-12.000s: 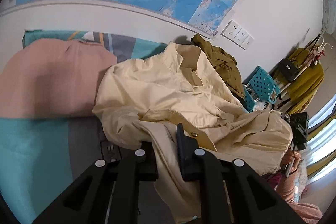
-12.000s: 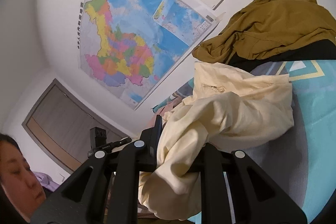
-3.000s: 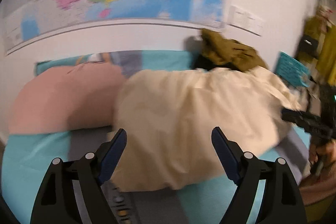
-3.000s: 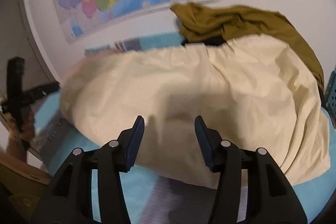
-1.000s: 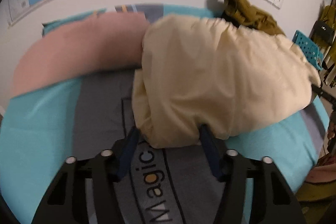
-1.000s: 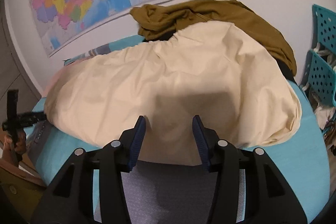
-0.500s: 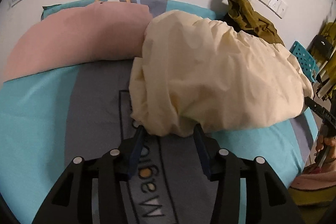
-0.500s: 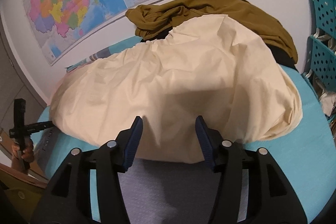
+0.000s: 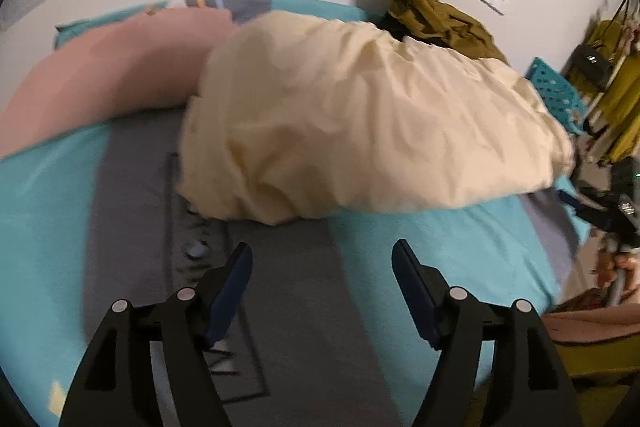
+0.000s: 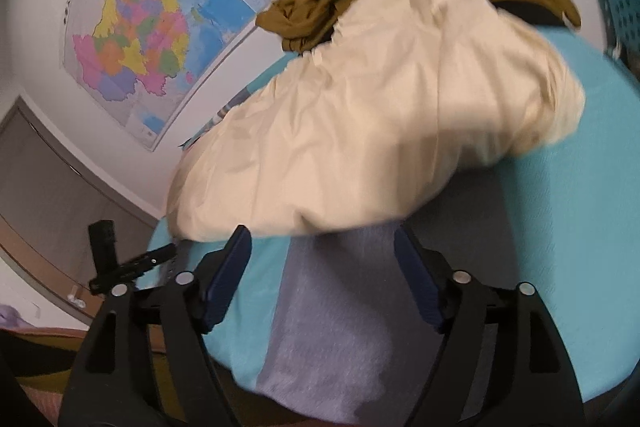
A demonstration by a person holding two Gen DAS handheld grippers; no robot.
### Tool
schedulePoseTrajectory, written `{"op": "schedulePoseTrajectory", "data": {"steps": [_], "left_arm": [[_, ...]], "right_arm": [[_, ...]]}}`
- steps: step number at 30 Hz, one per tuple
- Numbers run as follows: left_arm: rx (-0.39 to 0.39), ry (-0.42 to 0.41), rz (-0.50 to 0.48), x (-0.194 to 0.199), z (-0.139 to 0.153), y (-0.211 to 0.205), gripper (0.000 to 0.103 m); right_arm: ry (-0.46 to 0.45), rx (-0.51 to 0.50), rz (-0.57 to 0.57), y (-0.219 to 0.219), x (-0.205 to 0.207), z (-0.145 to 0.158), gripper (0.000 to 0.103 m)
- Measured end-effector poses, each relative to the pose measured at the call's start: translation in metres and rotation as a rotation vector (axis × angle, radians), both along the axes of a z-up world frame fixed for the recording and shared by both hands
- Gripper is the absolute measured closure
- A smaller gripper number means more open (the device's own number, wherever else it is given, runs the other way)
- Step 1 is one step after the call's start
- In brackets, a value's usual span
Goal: Fold large clothes
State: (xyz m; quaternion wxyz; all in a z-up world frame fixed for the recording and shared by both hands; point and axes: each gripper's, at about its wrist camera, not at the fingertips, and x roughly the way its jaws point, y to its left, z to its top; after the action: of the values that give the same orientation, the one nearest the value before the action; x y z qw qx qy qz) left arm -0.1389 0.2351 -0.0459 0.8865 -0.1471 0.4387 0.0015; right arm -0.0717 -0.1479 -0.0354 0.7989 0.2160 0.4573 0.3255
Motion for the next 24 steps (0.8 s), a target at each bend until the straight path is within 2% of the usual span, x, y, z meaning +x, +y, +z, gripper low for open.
{"op": "schedulePoseTrajectory", "data": {"steps": [3, 6, 8, 13, 15, 19, 22, 24], "left_arm": [[-0.098, 0.0, -0.051, 0.002, -0.005, -0.006, 0.032], [-0.22, -0.008, -0.08, 0.012, -0.011, -0.008, 0.027], [-0.289, -0.025, -0.078, 0.022, -0.013, -0.006, 0.019], [-0.415, -0.041, -0.048, 0.045, -0.017, 0.003, 0.016], [-0.496, -0.055, -0.024, 0.054, -0.02, 0.01, 0.016], [-0.547, -0.092, 0.019, 0.063, -0.019, 0.015, 0.016], [-0.542, -0.117, 0.064, 0.072, -0.018, 0.015, 0.016], [-0.507, -0.123, 0.105, 0.08, -0.016, 0.009, 0.015]], "right_arm": [[0.033, 0.022, -0.025, -0.001, 0.005, -0.007, 0.028], [0.028, 0.042, -0.037, 0.002, 0.01, -0.008, 0.026], [0.03, 0.056, -0.049, 0.004, 0.015, -0.009, 0.026], [0.027, 0.066, -0.054, 0.007, 0.021, -0.01, 0.024], [0.022, 0.08, -0.062, 0.006, 0.023, -0.011, 0.024], [0.032, 0.112, -0.082, 0.003, 0.028, -0.012, 0.024], [0.04, 0.124, -0.103, 0.003, 0.032, -0.012, 0.024], [0.043, 0.132, -0.128, 0.002, 0.035, -0.013, 0.024]]}}
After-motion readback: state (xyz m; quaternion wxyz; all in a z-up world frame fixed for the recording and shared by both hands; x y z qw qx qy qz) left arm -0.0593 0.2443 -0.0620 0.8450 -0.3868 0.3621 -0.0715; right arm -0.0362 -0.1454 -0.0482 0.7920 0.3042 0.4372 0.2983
